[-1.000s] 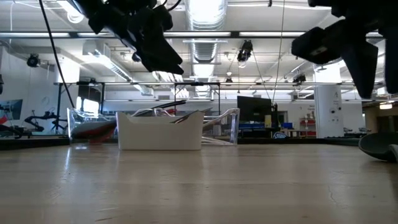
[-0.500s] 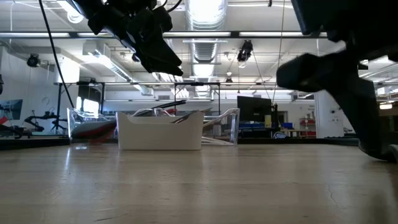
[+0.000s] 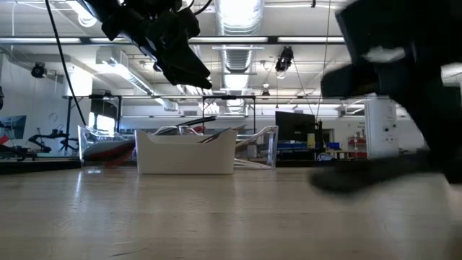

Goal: Pick & Place Kitchen Items
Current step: Put the black serving spoon into the left transparent bin

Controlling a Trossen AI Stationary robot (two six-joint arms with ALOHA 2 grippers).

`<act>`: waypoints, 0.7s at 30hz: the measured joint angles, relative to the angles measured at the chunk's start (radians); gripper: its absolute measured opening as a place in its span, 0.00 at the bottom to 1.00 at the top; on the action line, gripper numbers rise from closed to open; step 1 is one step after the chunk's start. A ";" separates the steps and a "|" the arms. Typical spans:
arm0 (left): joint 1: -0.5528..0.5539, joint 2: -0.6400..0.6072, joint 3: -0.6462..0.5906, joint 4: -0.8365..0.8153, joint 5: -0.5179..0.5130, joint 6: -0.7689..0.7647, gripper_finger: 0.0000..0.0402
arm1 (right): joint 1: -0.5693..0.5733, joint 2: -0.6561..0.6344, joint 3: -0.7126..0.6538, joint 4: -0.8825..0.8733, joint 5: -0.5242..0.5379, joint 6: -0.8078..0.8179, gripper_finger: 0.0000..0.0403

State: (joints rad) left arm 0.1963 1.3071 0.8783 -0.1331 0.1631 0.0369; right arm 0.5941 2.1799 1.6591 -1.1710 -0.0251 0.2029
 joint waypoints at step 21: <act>0.000 0.000 -0.012 0.098 -0.005 0.049 0.69 | -0.072 -0.738 -0.326 0.803 0.552 -0.095 0.18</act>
State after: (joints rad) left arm 0.1967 1.3071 0.8665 -0.0348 0.1580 0.0858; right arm 0.5222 1.4421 1.3333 -0.3678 0.5273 0.1075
